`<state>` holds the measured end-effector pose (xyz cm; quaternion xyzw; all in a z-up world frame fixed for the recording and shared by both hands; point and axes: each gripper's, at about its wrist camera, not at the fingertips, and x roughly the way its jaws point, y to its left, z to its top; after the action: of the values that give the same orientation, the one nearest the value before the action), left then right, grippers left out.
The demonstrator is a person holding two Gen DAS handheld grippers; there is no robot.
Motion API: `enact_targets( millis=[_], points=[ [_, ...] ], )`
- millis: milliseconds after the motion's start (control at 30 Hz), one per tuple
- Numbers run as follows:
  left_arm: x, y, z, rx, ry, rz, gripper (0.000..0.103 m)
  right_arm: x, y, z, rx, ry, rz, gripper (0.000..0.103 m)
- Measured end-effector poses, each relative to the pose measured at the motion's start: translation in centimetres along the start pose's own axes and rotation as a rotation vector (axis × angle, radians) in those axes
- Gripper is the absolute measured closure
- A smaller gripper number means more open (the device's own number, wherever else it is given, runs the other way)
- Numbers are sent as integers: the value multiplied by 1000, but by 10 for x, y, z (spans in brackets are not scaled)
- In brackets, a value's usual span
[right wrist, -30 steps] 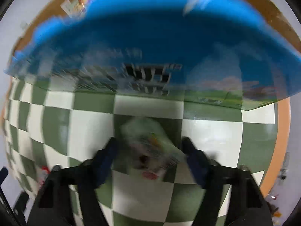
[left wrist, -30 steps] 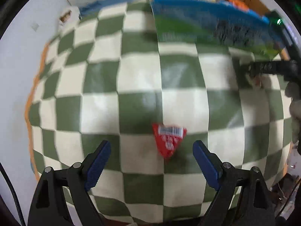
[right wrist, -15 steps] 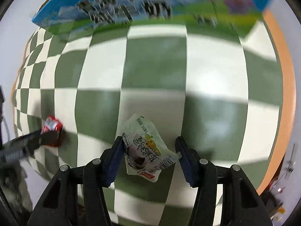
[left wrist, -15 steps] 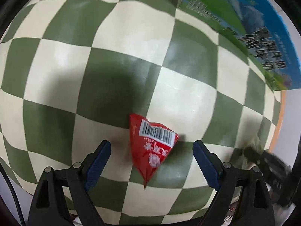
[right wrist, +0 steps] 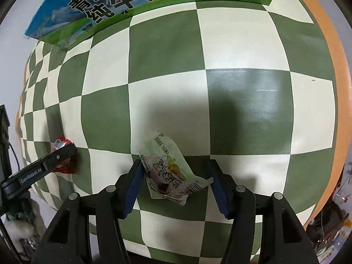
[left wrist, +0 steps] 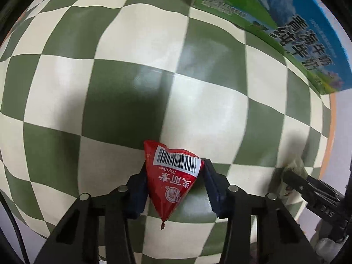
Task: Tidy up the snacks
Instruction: 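Grasp the small red triangular packet with left tool while right tool grasps white snack pouch, then carry both packets into the cardboard box and open both tools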
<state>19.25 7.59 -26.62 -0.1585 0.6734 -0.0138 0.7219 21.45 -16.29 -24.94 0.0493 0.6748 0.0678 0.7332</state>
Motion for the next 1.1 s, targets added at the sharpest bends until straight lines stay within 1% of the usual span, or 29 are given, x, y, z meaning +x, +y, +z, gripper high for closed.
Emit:
enact_targets(
  millis=[133, 267, 333, 400, 500, 533, 567, 600, 667, 733, 767, 833, 867, 900, 967, 1033, 1100],
  points=[
    [-8, -12, -10, 14, -5, -25, 61, -4, 5, -4, 11, -16, 13, 52],
    [-23, -22, -15, 15, -12, -84, 61, -17, 3, -9, 37, -29, 59, 55],
    [-36, -30, -17, 23, -25, -115, 61, -30, 5, -10, 35, -47, 82, 58],
    [-51, -42, -16, 44, -48, -142, 61, -44, 6, -8, 36, -63, 107, 69],
    [-69, -56, -10, 72, -79, -173, 61, -63, 11, -4, 23, -88, 130, 73],
    [-74, -63, -5, 88, -90, -181, 61, -66, 13, -2, 17, -99, 130, 74],
    [-78, -59, 3, 99, -98, -182, 61, -69, 9, 0, 19, -103, 133, 78],
    [-81, -63, 7, 106, -110, -183, 61, -70, 6, 3, 25, -102, 137, 79],
    [-80, -74, 11, 123, -117, -172, 61, -70, -3, 8, 36, -104, 140, 79],
    [-76, -73, 17, 124, -107, -168, 61, -64, -7, 13, 59, -96, 152, 79],
    [-70, -79, 21, 126, -101, -159, 61, -61, -10, 15, 72, -83, 152, 79],
    [-59, -77, 23, 123, -84, -146, 61, -50, -18, 17, 87, -41, 158, 74],
    [-54, -77, 25, 117, -75, -146, 61, -43, -21, 17, 106, -7, 171, 64],
    [-51, -75, 24, 111, -67, -143, 61, -37, -21, 16, 113, 7, 183, 52],
    [-46, -72, 22, 107, -55, -136, 61, -31, -23, 13, 126, 19, 212, 43],
    [-41, -70, 19, 105, -43, -126, 61, -28, -23, 10, 133, 20, 240, 42],
    [-35, -68, 18, 104, -32, -116, 61, -26, -17, 10, 106, 20, 236, 37]
  ],
)
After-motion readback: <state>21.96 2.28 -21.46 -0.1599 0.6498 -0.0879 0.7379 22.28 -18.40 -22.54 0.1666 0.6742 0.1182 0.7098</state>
